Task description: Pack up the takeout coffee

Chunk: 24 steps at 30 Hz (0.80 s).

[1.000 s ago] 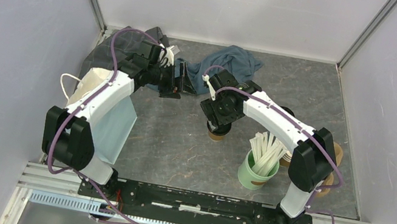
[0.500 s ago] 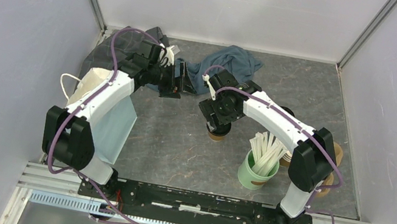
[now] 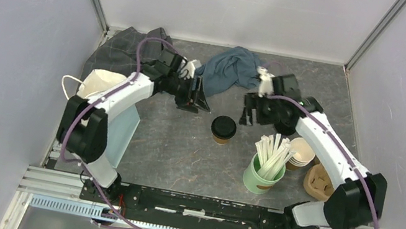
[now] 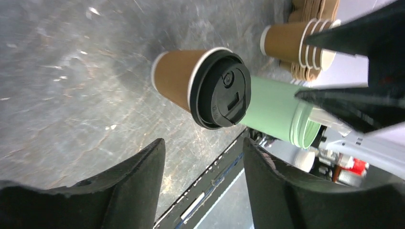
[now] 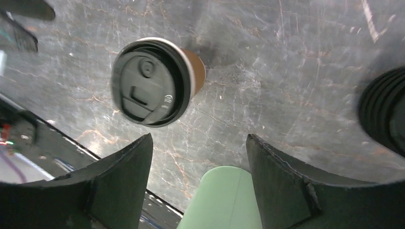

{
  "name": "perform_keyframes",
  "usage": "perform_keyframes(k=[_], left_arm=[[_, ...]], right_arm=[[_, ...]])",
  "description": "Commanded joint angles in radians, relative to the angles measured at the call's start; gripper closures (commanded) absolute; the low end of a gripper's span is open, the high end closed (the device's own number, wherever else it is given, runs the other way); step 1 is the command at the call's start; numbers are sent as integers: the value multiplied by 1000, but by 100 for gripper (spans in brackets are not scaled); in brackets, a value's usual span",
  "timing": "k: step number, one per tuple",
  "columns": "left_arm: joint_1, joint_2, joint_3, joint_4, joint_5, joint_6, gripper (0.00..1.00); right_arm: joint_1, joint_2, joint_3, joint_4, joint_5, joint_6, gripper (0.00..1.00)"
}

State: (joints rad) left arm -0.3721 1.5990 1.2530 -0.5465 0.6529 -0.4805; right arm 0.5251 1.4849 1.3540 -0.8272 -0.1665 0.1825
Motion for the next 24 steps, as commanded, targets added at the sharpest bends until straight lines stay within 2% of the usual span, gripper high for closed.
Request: perform_keyframes(k=[1, 3, 7, 9, 11, 12, 13, 24], left_arm=[[-72, 84, 30, 29, 88, 25, 38], [-77, 113, 17, 75, 124, 1, 45], [-79, 155, 24, 112, 162, -26, 52], [-85, 175, 31, 115, 166, -34, 55], [-89, 188, 34, 115, 163, -37, 58], [-88, 199, 36, 107, 162, -38, 62], [-88, 203, 37, 100, 158, -37, 63], [-106, 231, 27, 93, 134, -47, 66]], right_arm=[[-173, -84, -296, 369, -428, 69, 24], [-218, -75, -358, 473, -500, 115, 27], [-261, -42, -379, 574, -569, 185, 36], [-261, -21, -364, 570, -577, 180, 38], [-262, 6, -354, 563, -576, 170, 45], [-266, 31, -352, 562, -576, 164, 53], [-266, 42, -348, 556, -580, 158, 55], [-271, 100, -342, 532, -624, 115, 60]])
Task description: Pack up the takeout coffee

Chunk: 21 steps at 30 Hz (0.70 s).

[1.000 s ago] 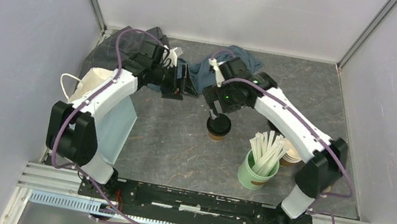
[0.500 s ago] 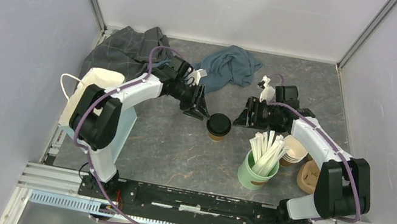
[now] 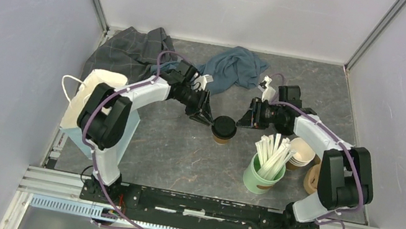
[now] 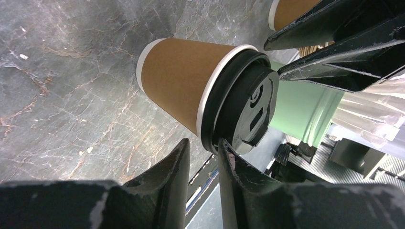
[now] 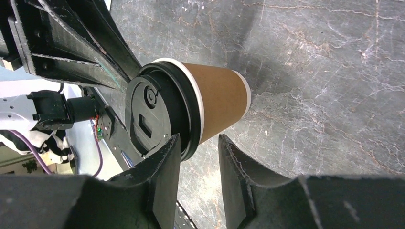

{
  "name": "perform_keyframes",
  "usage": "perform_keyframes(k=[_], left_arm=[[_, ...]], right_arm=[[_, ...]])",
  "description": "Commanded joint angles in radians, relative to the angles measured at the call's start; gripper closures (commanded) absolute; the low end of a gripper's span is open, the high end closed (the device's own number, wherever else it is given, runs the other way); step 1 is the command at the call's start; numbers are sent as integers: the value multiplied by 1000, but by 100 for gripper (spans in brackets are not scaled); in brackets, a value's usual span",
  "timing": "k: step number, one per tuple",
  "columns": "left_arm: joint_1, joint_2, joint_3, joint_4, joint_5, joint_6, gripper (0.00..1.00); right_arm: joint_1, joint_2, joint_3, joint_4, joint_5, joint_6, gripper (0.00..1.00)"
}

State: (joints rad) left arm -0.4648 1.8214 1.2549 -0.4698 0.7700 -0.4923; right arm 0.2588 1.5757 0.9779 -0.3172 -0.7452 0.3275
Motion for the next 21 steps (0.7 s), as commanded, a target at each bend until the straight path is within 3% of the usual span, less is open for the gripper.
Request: perform_keyframes(k=[1, 21], left_arm=[[-15, 11, 24, 17, 12, -37, 66], [-25, 38, 77, -102, -159, 16, 70]], right_arm=[[-4, 13, 34, 21, -51, -31, 61], [-4, 58, 25, 69, -41, 8, 62]])
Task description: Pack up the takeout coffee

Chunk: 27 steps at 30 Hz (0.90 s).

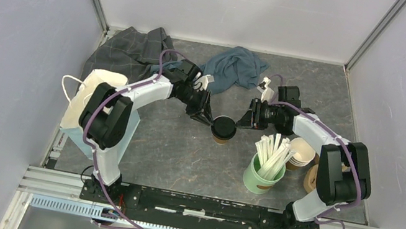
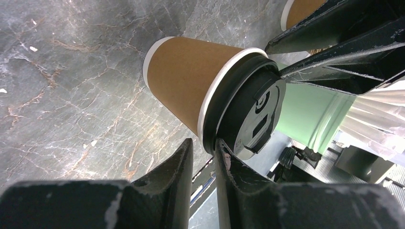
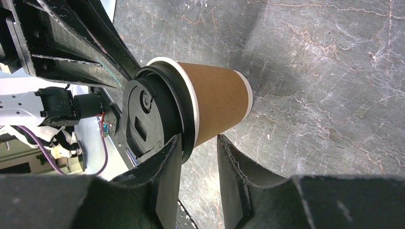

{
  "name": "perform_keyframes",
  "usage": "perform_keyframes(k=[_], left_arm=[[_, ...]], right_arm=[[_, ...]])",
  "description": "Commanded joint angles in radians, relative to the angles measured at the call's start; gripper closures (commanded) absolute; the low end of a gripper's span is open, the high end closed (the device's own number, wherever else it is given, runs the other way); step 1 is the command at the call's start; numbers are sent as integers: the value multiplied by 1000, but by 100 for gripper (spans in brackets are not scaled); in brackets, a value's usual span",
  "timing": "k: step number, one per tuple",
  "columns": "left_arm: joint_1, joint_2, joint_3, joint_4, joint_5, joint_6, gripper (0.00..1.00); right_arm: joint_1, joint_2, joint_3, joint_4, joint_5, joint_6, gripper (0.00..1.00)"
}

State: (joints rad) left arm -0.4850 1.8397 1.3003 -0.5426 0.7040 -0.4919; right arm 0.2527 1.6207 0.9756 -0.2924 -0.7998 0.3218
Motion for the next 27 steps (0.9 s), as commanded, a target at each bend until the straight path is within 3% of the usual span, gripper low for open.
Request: perform_keyframes(k=[1, 10, 20, 27], left_arm=[[-4, 17, 31, -30, -99, 14, 69], [-5, 8, 101, -28, -93, 0, 60], [-12, 13, 48, -26, -76, 28, 63], [-12, -18, 86, -60, -71, 61, 54]], right_arm=[[3, 13, 28, 46, 20, 20, 62], [0, -6, 61, 24, 64, 55, 62], [1, 13, 24, 17, 66, 31, 63], [1, -3, 54, 13, 50, 49, 60]])
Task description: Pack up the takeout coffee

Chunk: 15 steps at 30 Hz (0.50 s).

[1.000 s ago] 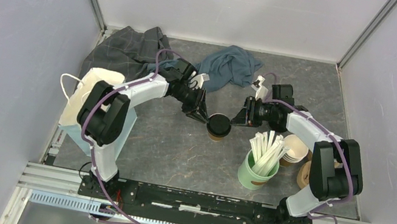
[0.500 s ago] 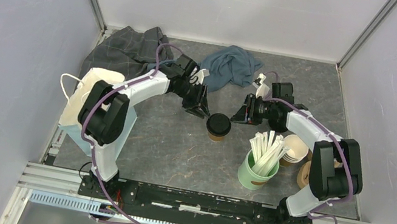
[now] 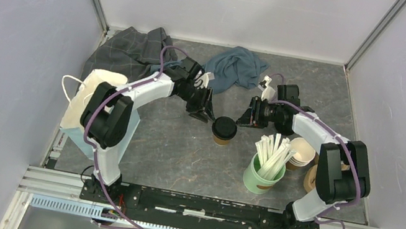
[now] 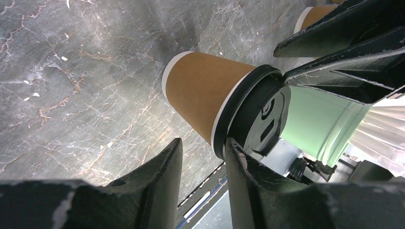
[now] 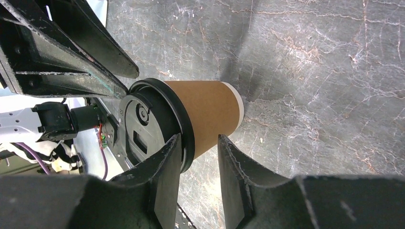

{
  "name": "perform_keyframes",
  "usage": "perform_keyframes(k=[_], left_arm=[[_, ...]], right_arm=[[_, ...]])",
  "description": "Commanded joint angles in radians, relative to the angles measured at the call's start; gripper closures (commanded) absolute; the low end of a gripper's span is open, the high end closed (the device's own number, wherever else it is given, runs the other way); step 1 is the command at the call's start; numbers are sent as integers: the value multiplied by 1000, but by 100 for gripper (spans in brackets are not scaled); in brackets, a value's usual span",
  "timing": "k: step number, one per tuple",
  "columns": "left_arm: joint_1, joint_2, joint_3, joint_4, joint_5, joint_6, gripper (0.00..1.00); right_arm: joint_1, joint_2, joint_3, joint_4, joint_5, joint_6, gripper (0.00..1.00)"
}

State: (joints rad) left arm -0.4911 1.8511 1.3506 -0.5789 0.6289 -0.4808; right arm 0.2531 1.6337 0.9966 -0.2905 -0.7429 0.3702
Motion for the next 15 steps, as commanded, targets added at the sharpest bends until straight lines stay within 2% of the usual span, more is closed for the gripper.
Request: perform_keyframes(k=[1, 9, 15], left_arm=[[-4, -33, 39, -24, 8, 48, 53], [-6, -70, 44, -37, 9, 44, 45], [-9, -57, 2, -39, 46, 54, 54]], right_arm=[[1, -17, 38, 9, -9, 1, 59], [1, -45, 49, -24, -3, -16, 56], [-1, -54, 13, -29, -9, -33, 56]])
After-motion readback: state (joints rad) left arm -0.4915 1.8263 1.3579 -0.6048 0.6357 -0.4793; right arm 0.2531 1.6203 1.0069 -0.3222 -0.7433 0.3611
